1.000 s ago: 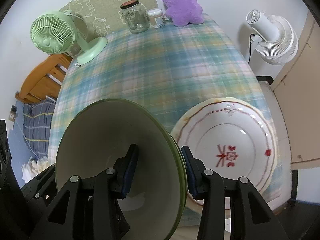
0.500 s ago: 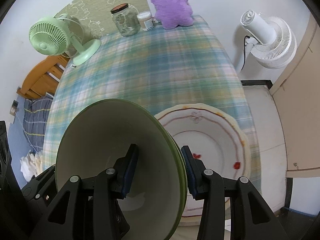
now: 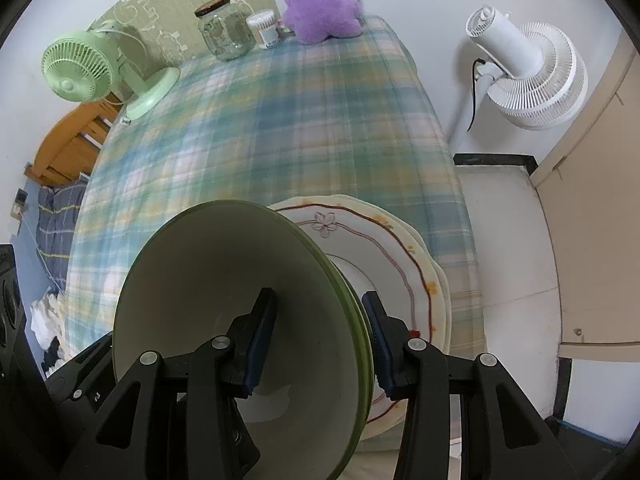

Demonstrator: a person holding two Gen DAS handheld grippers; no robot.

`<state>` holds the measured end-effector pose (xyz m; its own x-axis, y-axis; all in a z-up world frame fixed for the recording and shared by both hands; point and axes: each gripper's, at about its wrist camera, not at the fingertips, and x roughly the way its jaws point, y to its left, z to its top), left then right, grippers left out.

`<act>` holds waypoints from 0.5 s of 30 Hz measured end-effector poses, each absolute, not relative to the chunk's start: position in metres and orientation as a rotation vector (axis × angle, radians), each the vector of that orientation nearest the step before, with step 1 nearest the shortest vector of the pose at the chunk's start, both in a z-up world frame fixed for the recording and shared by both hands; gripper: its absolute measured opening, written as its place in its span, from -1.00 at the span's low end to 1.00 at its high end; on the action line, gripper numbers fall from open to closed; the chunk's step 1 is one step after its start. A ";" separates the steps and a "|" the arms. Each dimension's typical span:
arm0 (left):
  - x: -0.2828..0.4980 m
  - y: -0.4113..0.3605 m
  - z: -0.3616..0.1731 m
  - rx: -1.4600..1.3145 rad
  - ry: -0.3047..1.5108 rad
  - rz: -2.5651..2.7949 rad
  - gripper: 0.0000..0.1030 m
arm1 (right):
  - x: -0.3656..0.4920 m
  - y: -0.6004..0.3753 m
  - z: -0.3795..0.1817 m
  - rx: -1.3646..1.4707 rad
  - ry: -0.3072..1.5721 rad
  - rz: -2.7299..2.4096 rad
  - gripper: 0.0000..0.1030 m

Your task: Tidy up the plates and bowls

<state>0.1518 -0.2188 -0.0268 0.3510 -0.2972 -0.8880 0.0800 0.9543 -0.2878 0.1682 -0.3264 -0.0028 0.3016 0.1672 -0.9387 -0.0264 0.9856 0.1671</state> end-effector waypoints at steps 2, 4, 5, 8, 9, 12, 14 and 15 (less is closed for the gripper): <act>0.153 -0.221 -0.031 -0.214 1.198 -0.243 0.07 | 0.170 -0.329 -0.006 0.124 1.267 0.130 -0.09; 0.155 -0.224 -0.035 -0.222 1.209 -0.240 0.07 | 0.172 -0.331 -0.010 0.120 1.278 0.131 -0.09; 0.156 -0.224 -0.036 -0.224 1.213 -0.240 0.07 | 0.173 -0.332 -0.012 0.119 1.282 0.131 -0.09; 0.159 -0.226 -0.041 -0.227 1.227 -0.232 0.07 | 0.176 -0.335 -0.017 0.115 1.298 0.132 -0.09; 0.160 -0.227 -0.043 -0.225 1.231 -0.227 0.07 | 0.178 -0.335 -0.020 0.115 1.305 0.133 -0.09; 0.162 -0.229 -0.043 -0.207 1.227 -0.216 0.07 | 0.183 -0.336 -0.025 0.119 1.323 0.138 -0.09; 0.163 -0.231 -0.042 -0.195 1.221 -0.213 0.07 | 0.184 -0.337 -0.026 0.118 1.323 0.139 -0.09; 0.164 -0.232 -0.042 -0.188 1.215 -0.210 0.07 | 0.185 -0.337 -0.027 0.117 1.322 0.139 -0.09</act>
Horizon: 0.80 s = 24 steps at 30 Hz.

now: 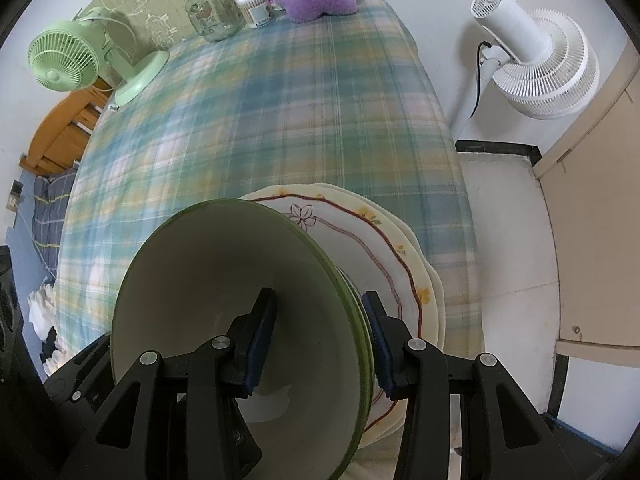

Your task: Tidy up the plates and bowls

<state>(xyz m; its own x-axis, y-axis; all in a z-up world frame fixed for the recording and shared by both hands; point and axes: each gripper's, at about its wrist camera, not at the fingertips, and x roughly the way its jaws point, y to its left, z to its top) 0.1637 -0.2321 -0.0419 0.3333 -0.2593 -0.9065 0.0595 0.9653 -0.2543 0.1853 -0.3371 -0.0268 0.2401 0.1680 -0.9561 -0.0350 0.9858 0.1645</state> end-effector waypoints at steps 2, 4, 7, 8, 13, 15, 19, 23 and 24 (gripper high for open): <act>0.165 -0.233 -0.042 -0.177 1.206 -0.206 0.07 | 0.187 -0.337 -0.027 0.116 1.318 0.138 -0.08; 0.166 -0.236 -0.042 -0.164 1.198 -0.201 0.07 | 0.188 -0.338 -0.028 0.117 1.308 0.139 -0.08; 0.165 -0.237 -0.042 -0.157 1.192 -0.196 0.09 | 0.187 -0.340 -0.028 0.127 1.297 0.141 -0.05; 0.164 -0.238 -0.042 -0.157 1.192 -0.196 0.09 | 0.187 -0.341 -0.028 0.131 1.295 0.143 -0.05; 0.160 -0.238 -0.043 -0.152 1.190 -0.171 0.28 | 0.180 -0.342 -0.027 0.128 1.269 0.154 -0.04; 0.156 -0.240 -0.042 -0.137 1.187 -0.164 0.31 | 0.177 -0.343 -0.028 0.130 1.266 0.154 0.04; 0.152 -0.239 -0.042 -0.143 1.186 -0.138 0.39 | 0.172 -0.350 -0.029 0.132 1.262 0.142 0.20; 0.146 -0.234 -0.035 -0.149 1.165 -0.106 0.53 | 0.166 -0.353 -0.021 0.124 1.230 0.163 0.38; 0.144 -0.234 -0.032 -0.148 1.156 -0.100 0.54 | 0.164 -0.351 -0.017 0.113 1.218 0.168 0.38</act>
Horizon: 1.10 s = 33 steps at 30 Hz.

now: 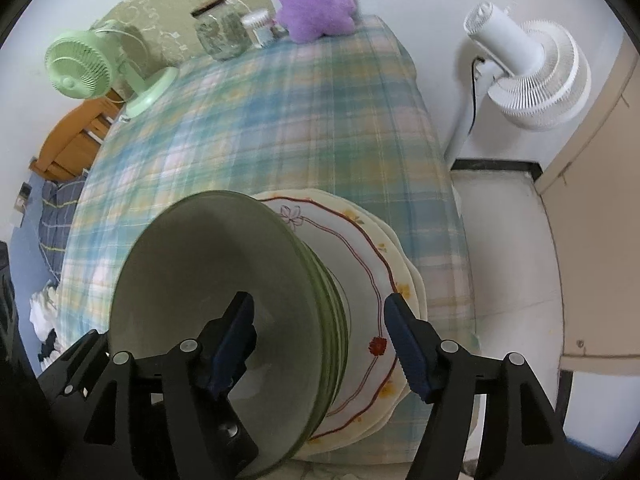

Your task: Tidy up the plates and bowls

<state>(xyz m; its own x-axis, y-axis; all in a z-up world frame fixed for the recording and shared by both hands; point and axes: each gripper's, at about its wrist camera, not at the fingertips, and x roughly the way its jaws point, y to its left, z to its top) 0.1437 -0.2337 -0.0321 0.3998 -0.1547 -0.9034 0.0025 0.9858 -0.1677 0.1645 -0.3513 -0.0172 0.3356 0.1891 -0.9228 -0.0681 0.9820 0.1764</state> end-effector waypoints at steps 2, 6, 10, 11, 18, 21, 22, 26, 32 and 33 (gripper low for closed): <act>0.140 -0.233 -0.023 -0.141 1.130 -0.093 0.56 | 0.162 -0.349 -0.009 0.097 1.198 0.181 0.38; 0.135 -0.225 -0.004 -0.129 1.063 -0.097 0.60 | 0.154 -0.344 0.010 0.067 1.133 0.180 0.38; 0.132 -0.212 0.012 -0.069 1.009 -0.071 0.60 | 0.147 -0.333 0.030 0.033 1.069 0.150 0.38; 0.131 -0.207 0.016 -0.056 0.995 -0.069 0.60 | 0.146 -0.331 0.033 0.026 1.062 0.137 0.38; 0.124 -0.163 0.035 -0.008 0.914 -0.101 0.60 | 0.127 -0.300 0.060 0.015 0.963 0.035 0.38; 0.117 -0.139 0.037 0.024 0.869 -0.121 0.60 | 0.120 -0.281 0.062 0.041 0.940 0.006 0.39; 0.116 -0.134 0.037 0.032 0.856 -0.127 0.60 | 0.117 -0.273 0.062 0.050 0.932 -0.003 0.39; 0.105 -0.103 0.033 0.082 0.770 -0.149 0.67 | 0.102 -0.245 0.057 0.079 0.876 -0.051 0.46; 0.089 -0.056 0.014 0.058 0.747 -0.140 0.75 | 0.082 -0.208 0.042 0.071 0.800 -0.093 0.51; 0.084 -0.050 0.012 0.059 0.736 -0.126 0.76 | 0.077 -0.202 0.038 0.066 0.786 -0.089 0.51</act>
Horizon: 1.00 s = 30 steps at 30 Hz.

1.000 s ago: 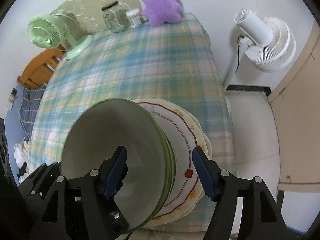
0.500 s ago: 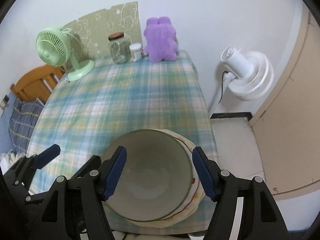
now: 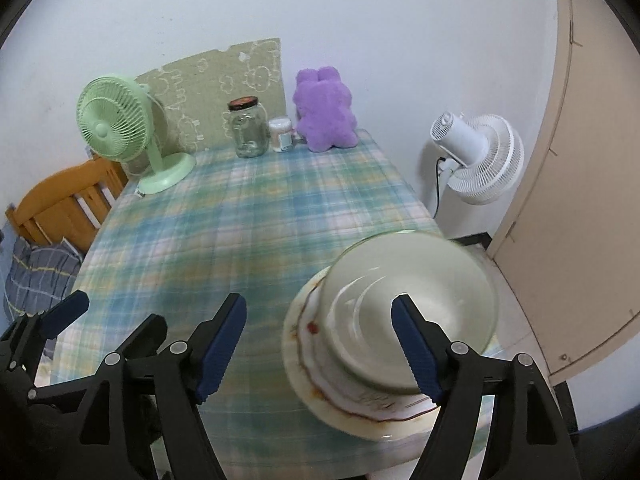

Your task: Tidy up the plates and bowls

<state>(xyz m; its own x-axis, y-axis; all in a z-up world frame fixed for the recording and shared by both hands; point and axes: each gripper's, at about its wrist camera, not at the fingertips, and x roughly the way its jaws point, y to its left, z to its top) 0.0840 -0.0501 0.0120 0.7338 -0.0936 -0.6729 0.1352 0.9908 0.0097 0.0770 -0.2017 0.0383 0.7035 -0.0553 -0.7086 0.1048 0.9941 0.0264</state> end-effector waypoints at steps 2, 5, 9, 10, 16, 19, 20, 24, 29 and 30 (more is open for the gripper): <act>0.073 -0.037 0.006 0.050 0.719 -0.103 0.80 | 0.070 -0.192 0.033 0.060 0.768 -0.080 0.53; 0.059 -0.023 -0.002 0.030 0.701 -0.075 0.81 | 0.057 -0.178 0.026 0.043 0.738 -0.055 0.57; 0.039 -0.012 -0.009 0.039 0.653 -0.031 0.84 | 0.040 -0.165 0.017 0.019 0.686 -0.028 0.68; 0.033 -0.009 -0.012 0.029 0.656 -0.028 0.84 | 0.037 -0.162 0.014 0.014 0.676 -0.023 0.68; 0.007 -0.001 -0.017 0.021 0.626 -0.015 0.87 | 0.015 -0.150 0.006 0.010 0.652 0.007 0.69; -0.001 0.003 -0.018 0.015 0.619 -0.008 0.89 | 0.007 -0.147 0.004 0.009 0.646 0.009 0.70; -0.003 0.004 -0.018 0.015 0.616 -0.005 0.90 | 0.005 -0.145 0.003 0.009 0.643 0.008 0.70; -0.007 0.012 -0.018 -0.008 0.621 0.002 0.91 | -0.002 -0.144 0.004 0.012 0.632 0.002 0.73; -0.011 0.017 -0.015 -0.010 0.615 0.012 0.92 | -0.012 -0.142 0.009 0.001 0.610 -0.008 0.78; -0.012 0.018 -0.014 -0.011 0.614 0.018 0.92 | -0.014 -0.142 0.010 0.003 0.609 -0.010 0.79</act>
<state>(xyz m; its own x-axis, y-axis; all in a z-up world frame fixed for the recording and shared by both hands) -0.0120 0.0179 -0.0136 0.8171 0.0133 -0.5764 -0.0196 0.9998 -0.0048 -0.0139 -0.1421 0.0098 0.8200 -0.0087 -0.5723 0.0107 0.9999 0.0002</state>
